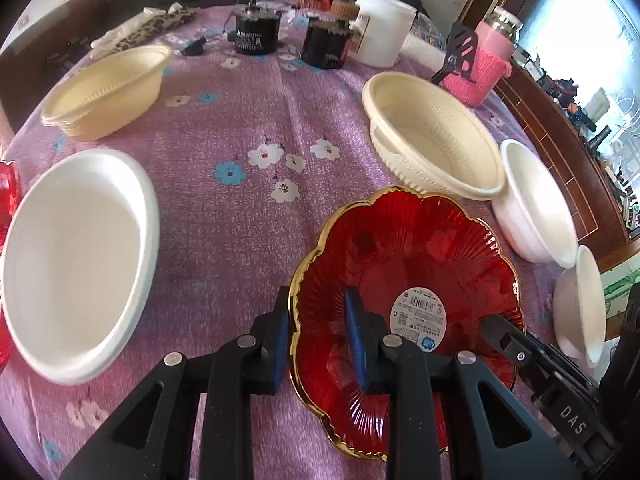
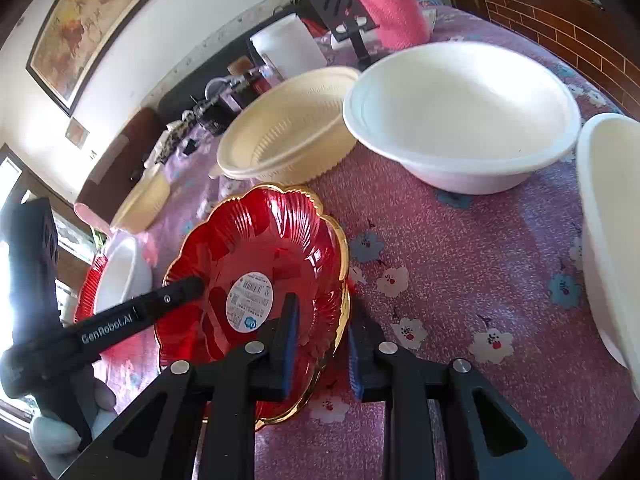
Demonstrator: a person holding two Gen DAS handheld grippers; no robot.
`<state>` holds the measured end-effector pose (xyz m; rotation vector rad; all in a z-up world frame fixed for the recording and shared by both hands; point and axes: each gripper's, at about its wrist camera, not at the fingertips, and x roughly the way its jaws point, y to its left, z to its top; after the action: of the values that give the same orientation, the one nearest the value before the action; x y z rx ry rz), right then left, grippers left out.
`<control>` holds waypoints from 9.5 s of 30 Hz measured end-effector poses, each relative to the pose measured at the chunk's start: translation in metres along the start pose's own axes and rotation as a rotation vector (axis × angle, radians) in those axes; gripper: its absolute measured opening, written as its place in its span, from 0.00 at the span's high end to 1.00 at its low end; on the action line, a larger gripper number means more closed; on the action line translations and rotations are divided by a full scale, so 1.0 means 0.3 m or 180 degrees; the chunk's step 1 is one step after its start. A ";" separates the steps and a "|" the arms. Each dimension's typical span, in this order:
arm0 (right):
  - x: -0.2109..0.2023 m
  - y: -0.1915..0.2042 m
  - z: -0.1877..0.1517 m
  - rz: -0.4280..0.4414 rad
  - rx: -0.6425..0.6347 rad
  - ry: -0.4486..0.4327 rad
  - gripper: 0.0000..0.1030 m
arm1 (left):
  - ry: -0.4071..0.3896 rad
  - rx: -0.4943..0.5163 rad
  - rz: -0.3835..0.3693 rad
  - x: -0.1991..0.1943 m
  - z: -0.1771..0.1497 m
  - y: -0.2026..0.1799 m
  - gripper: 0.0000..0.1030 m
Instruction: Organize plates and bowls
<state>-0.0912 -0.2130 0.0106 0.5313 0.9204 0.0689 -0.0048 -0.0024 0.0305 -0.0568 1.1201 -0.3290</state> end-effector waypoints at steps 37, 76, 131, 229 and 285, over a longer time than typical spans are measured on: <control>0.415 1.228 -0.081 0.0565 -0.1493 0.0459 0.77 | -0.0910 -0.1760 0.0722 -0.464 -0.108 1.108 0.76; -0.127 0.699 -0.271 -0.0358 -0.1642 -0.1056 0.18 | -0.2136 -0.0736 0.0899 -0.638 -0.313 0.500 0.16; 0.450 0.659 0.010 0.0455 -0.0784 0.0424 0.73 | -0.1669 -0.1219 0.1125 -0.627 -0.335 0.649 0.00; 0.615 1.208 -0.107 0.0508 -0.1539 0.0659 0.84 | -0.0627 -0.1418 0.0922 -0.300 -0.067 1.056 0.88; -0.195 0.365 -0.006 -0.0080 -0.0836 -0.0899 0.14 | -0.1383 -0.0416 0.0396 -0.592 -0.257 0.153 0.10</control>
<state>-0.1104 -0.1335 0.1039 0.2761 0.6298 0.0880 -0.1327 0.1014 0.1421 -0.1657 0.7086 -0.1220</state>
